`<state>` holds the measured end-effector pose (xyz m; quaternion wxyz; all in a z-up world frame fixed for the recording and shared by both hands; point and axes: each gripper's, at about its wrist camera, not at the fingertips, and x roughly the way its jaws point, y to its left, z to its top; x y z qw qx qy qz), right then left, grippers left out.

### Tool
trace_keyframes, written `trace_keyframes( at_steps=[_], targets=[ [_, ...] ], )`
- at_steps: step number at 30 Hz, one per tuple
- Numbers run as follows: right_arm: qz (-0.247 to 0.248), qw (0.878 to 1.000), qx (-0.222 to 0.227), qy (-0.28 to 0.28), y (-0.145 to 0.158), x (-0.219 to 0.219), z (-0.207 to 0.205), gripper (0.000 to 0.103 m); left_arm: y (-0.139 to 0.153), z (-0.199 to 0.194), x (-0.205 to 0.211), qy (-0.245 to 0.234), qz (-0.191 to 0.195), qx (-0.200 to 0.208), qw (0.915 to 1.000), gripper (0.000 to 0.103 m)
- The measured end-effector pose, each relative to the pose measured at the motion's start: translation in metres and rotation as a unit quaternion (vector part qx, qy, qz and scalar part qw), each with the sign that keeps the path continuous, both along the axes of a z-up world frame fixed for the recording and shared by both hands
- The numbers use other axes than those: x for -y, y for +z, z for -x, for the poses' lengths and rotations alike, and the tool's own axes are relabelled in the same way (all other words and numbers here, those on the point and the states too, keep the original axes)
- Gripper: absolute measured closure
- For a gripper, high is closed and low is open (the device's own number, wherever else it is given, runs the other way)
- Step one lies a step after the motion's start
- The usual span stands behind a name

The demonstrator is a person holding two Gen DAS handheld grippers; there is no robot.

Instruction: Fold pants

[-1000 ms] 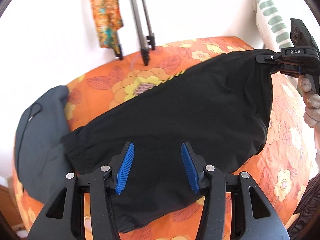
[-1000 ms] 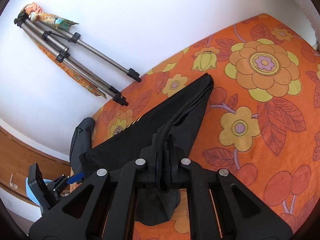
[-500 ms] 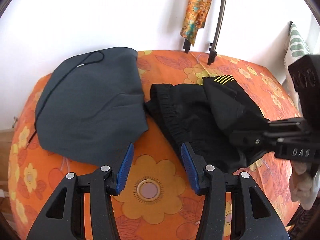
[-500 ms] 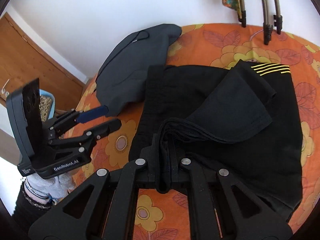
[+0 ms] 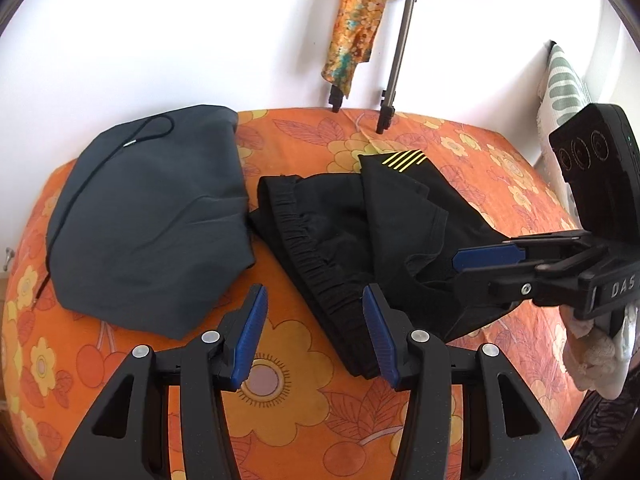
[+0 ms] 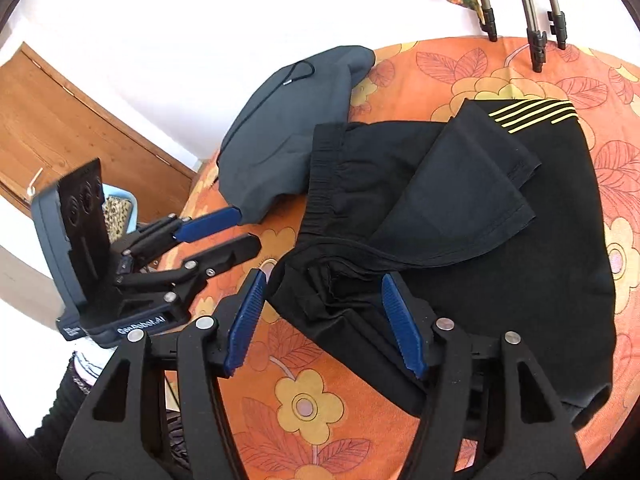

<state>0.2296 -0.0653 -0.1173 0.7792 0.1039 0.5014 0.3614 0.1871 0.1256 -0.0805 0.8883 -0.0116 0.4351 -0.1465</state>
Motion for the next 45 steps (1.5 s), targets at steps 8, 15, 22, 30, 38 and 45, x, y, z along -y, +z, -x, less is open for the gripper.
trace_keyframes(
  at_steps=[8,15,22,30,38,45],
  targets=[
    [0.067,0.991,-0.001,-0.115,0.01,0.069,-0.034,0.039,0.013,0.006,0.046,-0.069,0.003,0.017,0.9974,0.035],
    [0.058,0.985,-0.061,-0.149,-0.018,0.081,-0.073,0.039,0.008,0.001,0.066,-0.085,-0.02,0.013,0.9961,0.032],
    [0.094,0.982,-0.062,-0.155,-0.031,0.061,-0.096,0.048,-0.021,-0.004,0.071,-0.082,-0.069,-0.006,0.9942,0.032],
    [0.08,0.986,-0.066,-0.128,-0.03,0.016,-0.118,0.066,-0.033,-0.013,0.039,-0.031,-0.04,-0.023,0.9985,0.035],
    [-0.016,0.999,-0.013,-0.036,0.031,-0.035,-0.118,0.066,-0.036,-0.007,0.006,0.013,-0.018,-0.03,0.9993,0.036],
    [0.076,0.994,-0.01,-0.077,0.018,0.007,-0.11,0.064,-0.035,0.005,0.008,0.001,-0.039,-0.019,0.9991,0.037]
  ],
)
